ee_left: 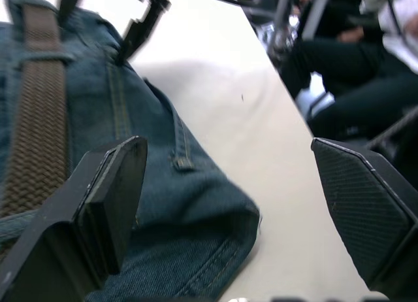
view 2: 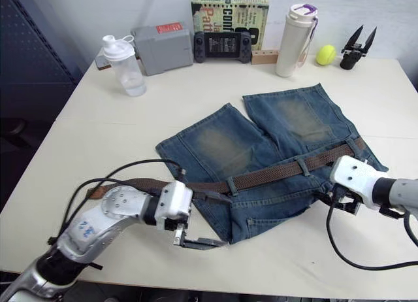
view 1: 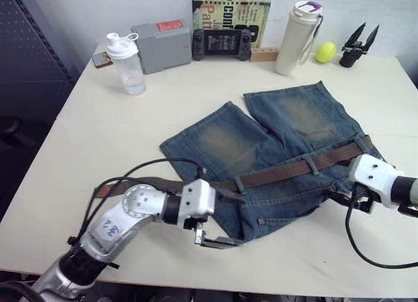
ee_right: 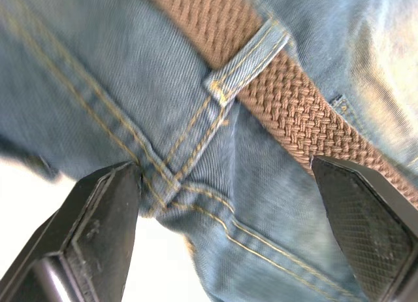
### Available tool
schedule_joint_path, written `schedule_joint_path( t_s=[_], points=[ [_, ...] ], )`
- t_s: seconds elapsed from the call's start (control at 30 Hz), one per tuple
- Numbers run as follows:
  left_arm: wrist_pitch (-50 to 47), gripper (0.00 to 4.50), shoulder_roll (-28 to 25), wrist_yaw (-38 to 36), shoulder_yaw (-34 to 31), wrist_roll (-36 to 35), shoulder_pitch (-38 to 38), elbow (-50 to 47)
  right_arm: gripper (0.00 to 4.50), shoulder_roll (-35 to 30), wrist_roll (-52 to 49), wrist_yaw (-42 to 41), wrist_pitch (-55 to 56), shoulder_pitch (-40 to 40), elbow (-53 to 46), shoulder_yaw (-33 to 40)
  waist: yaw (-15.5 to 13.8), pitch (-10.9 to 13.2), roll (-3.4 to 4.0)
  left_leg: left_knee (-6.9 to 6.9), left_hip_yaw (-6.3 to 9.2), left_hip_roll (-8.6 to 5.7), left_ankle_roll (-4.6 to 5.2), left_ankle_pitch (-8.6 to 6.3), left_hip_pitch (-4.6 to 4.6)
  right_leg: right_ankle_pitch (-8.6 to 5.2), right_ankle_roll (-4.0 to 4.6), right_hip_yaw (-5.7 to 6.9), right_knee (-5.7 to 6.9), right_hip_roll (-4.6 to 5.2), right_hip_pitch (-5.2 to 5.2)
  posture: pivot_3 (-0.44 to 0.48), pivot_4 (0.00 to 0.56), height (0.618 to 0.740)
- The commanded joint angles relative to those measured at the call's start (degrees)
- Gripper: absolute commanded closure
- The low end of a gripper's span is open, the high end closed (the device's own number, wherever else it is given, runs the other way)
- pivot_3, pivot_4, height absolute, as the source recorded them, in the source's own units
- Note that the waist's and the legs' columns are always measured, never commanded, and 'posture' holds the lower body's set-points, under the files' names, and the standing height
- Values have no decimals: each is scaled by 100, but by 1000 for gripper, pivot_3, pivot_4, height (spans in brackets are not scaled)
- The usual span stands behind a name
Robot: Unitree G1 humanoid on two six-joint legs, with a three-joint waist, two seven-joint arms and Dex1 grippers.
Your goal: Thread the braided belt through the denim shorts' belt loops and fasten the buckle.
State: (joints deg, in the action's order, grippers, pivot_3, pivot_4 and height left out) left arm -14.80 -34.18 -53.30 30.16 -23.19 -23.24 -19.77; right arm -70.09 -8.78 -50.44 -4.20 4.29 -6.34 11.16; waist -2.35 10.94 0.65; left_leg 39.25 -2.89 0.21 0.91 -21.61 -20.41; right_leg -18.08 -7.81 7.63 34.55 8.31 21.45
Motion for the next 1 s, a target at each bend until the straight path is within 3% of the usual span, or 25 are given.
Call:
schedule_joint_path(
  t_s=[0.03, 0.17, 0.3, 0.33, 0.4, 0.6, 0.63, 0.67, 0.87, 1.0],
  points=[
    [383, 127, 618, -22, 496, 922, -428, 829, 93, -130, 1159, 471, 486, -170, 660, -329, -40, 0, -2, 3, 0, -4, 2, 1, 0, 1, -2, 0, 0, 3, -3, 0, 150, 731],
    [827, 127, 1128, 418, 871, 2113, -646, 1553, 93, 123, 2005, 918, 393, -440, 1012, -851, -46, -9, -18, 8, 3, -7, 8, 3, -8, 9, -13, 3, -7, 7, -3, 0, 150, 731],
    [1002, 127, 1524, 884, 874, 2666, -519, 1776, 93, 336, 2132, 1140, 478, -551, 935, -756, -33, -38, -68, 16, 7, -4, 9, 4, -3, 14, -12, 3, -6, 7, -16, 0, 150, 731],
    [1174, 376, 1545, 985, 908, 2880, -512, 1881, 316, 413, 2037, 1054, 397, -510, 779, -729, -35, -38, -69, 23, 10, -4, 10, 4, -2, 16, -14, 4, -7, 9, -22, 0, 150, 731],
    [1514, 813, 1567, 1185, 950, 3239, -505, 2097, 818, 547, 1914, 945, 200, -487, 567, -711, -37, -39, -71, 33, 18, -4, 10, 4, -1, 18, -15, 10, -8, 12, -31, 0, 150, 731],
    [1866, 3398, 1503, 1463, 824, 3736, -334, 2278, 3714, 888, 1713, 673, -266, -515, 182, -688, 20, -45, -69, 38, 60, -1, 10, 4, 10, 21, -12, 18, -10, 11, -51, 0, 150, 731],
    [1856, 3696, 1366, 1487, 713, 3784, -268, 2228, 4259, 962, 1653, 599, -410, -517, 48, -722, 27, -46, -67, 37, 66, 0, 10, 4, 10, 21, -12, 18, -10, 11, -50, 0, 150, 731],
    [1869, 3709, 1211, 1499, 559, 3772, -187, 2171, 4408, 1065, 1566, 544, -571, -524, -112, -752, 37, -47, -64, 36, 68, 0, 10, 4, 11, 21, -12, 18, -10, 11, -51, 0, 150, 731],
    [2524, 3709, 240, 1498, -346, 3508, -27, 2555, 4408, 1932, 1263, 548, -1605, -788, -1052, -1250, 173, -58, -60, 24, 73, 48, 6, 3, 25, 20, -5, 16, -5, -12, -50, 0, 150, 731],
    [3412, 3709, -352, 2493, -670, 4263, -566, 3694, 4408, 2850, 1166, 817, -2756, -1145, -1631, -1807, 251, -73, -64, 25, 70, 57, 2, 4, 32, 21, 0, 11, 0, -19, -50, 0, 150, 731]
  ],
)
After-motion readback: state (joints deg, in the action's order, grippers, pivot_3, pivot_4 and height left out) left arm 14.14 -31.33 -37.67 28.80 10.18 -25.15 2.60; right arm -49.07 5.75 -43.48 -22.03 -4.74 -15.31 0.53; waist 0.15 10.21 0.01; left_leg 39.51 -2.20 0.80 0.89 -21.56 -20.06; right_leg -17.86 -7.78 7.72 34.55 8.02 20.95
